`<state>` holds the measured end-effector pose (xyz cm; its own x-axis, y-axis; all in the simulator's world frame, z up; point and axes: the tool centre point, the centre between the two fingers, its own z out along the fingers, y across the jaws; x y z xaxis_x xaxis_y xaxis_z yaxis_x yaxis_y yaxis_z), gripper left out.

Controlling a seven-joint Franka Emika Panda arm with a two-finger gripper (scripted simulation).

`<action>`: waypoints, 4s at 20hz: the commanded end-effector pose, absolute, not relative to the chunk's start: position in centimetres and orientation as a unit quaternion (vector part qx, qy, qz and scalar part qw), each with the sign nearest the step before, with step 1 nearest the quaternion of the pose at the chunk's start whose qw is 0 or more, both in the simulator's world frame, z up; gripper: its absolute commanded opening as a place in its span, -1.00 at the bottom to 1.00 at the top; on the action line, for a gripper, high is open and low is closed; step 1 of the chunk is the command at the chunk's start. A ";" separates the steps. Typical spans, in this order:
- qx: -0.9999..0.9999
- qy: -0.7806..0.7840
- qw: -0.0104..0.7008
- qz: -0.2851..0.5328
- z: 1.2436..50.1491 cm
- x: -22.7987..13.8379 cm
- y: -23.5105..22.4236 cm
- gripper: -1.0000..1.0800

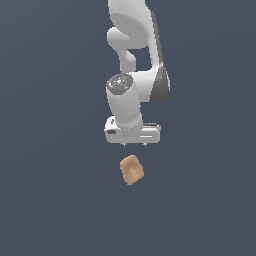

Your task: Pick up the object and move it to a goal position.

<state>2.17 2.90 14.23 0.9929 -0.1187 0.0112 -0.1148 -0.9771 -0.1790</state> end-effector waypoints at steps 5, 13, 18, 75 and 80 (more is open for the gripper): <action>-0.977 0.146 0.151 -0.030 12.6 4.1 1.7 0.62; -0.943 0.250 0.212 -0.051 10.8 6.1 -0.4 0.62; -0.925 0.294 0.235 -0.059 10.1 6.8 -1.5 0.62; -0.910 0.326 0.249 -0.065 18.8 4.7 -12.9 -1.00; -0.910 0.326 0.248 -0.065 22.9 3.6 -17.2 -1.00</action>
<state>3.97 -15.91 21.66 0.7787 -0.6259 -0.0437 -0.5612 -0.6637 -0.4946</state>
